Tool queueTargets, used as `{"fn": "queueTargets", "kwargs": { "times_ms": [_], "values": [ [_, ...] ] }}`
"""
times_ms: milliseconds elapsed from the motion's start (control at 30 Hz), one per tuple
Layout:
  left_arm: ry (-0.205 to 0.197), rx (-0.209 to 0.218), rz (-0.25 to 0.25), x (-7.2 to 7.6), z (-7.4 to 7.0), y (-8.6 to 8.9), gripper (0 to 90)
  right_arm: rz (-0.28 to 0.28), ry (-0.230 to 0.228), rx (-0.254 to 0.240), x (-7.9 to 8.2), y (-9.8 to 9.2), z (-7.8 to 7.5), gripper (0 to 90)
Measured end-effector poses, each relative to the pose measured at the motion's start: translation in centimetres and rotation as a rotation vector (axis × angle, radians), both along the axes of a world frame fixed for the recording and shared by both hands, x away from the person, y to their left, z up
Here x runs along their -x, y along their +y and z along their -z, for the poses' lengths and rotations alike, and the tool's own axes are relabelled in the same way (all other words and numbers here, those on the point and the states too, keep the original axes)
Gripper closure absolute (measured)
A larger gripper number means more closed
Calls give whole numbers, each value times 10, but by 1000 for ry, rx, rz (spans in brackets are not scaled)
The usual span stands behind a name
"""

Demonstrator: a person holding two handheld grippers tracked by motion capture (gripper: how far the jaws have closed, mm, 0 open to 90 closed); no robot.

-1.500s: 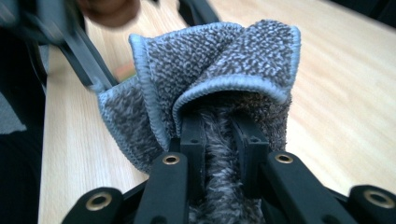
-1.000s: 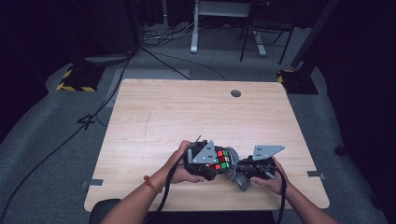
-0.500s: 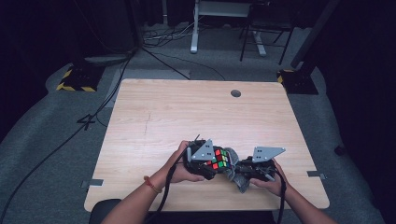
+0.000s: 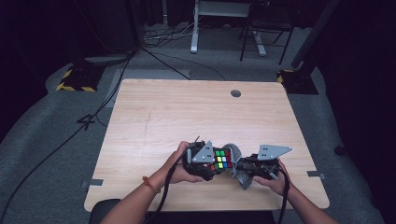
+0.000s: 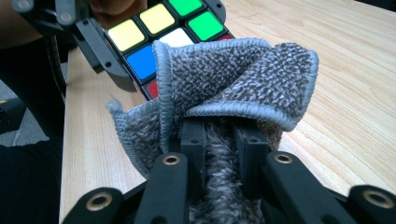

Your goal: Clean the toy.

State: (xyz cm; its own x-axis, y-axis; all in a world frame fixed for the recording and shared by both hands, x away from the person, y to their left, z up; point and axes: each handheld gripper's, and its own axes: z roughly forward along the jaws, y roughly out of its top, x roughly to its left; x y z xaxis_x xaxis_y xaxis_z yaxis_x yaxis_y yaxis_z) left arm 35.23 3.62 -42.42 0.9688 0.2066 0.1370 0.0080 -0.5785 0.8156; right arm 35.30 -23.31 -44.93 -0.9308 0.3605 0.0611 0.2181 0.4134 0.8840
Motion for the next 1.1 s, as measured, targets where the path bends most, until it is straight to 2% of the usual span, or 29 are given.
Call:
{"fn": "queueTargets", "kwargs": {
  "times_ms": [300,467,567,600,733,833,867,967,1033,1100],
  "values": [
    [-32,-62,-22,0,4,-7,331,14,-18,-15,0,-1,-5,773],
    [-41,-22,-24,1,-1,-5,336,18,-22,-12,0,-1,-5,771],
    [-50,-5,-27,2,-4,-5,337,21,-18,30,0,3,-3,770],
    [-42,3,-22,2,-5,-5,337,21,-12,41,-1,4,-1,769],
    [-41,22,-11,3,-9,-4,337,-17,44,144,-2,13,14,764],
    [-31,18,-4,2,-9,-2,337,-17,31,157,-1,17,12,764],
    [-30,13,-8,1,-8,-1,337,-7,18,150,-1,16,10,764],
    [-27,-9,-5,0,-4,-2,337,24,13,74,-3,6,0,764],
    [-34,-34,-2,1,-2,-5,336,32,-7,18,-3,1,-8,764],
    [-37,-35,3,2,-1,-7,336,27,-16,23,-2,0,-11,764]
  ]
}}
